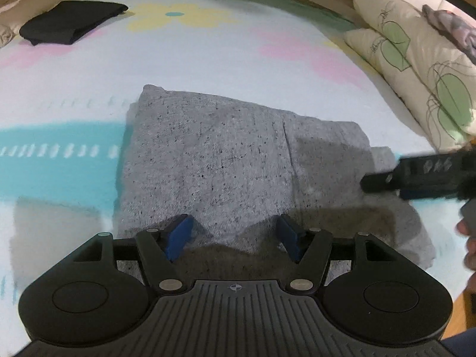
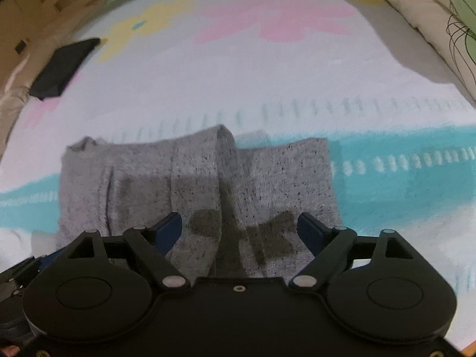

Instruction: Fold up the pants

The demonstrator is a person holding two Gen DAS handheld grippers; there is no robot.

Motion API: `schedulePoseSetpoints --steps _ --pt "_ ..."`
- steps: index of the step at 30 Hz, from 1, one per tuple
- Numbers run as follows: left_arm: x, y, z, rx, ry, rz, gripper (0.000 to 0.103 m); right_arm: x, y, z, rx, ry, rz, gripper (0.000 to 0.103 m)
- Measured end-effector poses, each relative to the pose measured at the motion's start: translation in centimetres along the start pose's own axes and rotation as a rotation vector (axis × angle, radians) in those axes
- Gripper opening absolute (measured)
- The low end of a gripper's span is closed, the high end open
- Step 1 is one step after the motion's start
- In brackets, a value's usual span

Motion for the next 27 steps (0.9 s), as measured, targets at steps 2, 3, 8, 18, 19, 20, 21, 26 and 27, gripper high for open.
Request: schedulePoseSetpoints --steps 2,3,8,18,19,20,21,26,27 --pt "0.4 0.2 -0.2 0.008 0.014 -0.016 0.066 -0.2 -1.1 -0.3 0.021 0.007 -0.024 0.09" --pt "0.4 0.0 -0.5 0.011 0.017 -0.019 0.067 -0.4 -1.5 -0.3 0.026 0.001 -0.033 0.092" --pt "0.0 -0.3 -0.6 0.016 -0.006 0.0 0.07 -0.7 -2.9 -0.5 0.059 -0.038 0.018 0.103" --pt "0.0 -0.1 -0.6 0.022 -0.006 0.006 0.071 0.2 -3.2 -0.8 0.055 0.006 0.006 0.103" --pt "0.0 -0.2 -0.6 0.022 -0.006 0.006 0.071 0.1 -3.2 -0.7 0.061 0.008 0.014 0.103" --pt "0.0 -0.2 -0.5 0.021 -0.005 0.007 0.071 0.0 -3.1 -0.7 0.066 0.006 0.021 0.103" --pt "0.0 -0.1 -0.5 0.021 -0.005 0.007 0.071 0.0 -3.2 -0.7 0.072 0.005 0.023 0.103" --pt "1.4 2.1 0.5 -0.056 0.037 0.031 0.07 0.3 -3.5 -0.4 0.089 0.011 0.022 0.103" --pt "2.1 2.7 0.7 -0.076 0.052 0.045 0.07 0.3 -3.5 -0.4 0.095 0.005 0.025 0.103"
Point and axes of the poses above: each gripper's, at about its wrist camera, not at the fingertips, and y roughly against the way its jaws point, x to its left, z to its top, the point moved 7 cm from there along -y, roughly the way its jaws point, and after that the axes turned 12 degrees about -y, right-handed, at the moved point
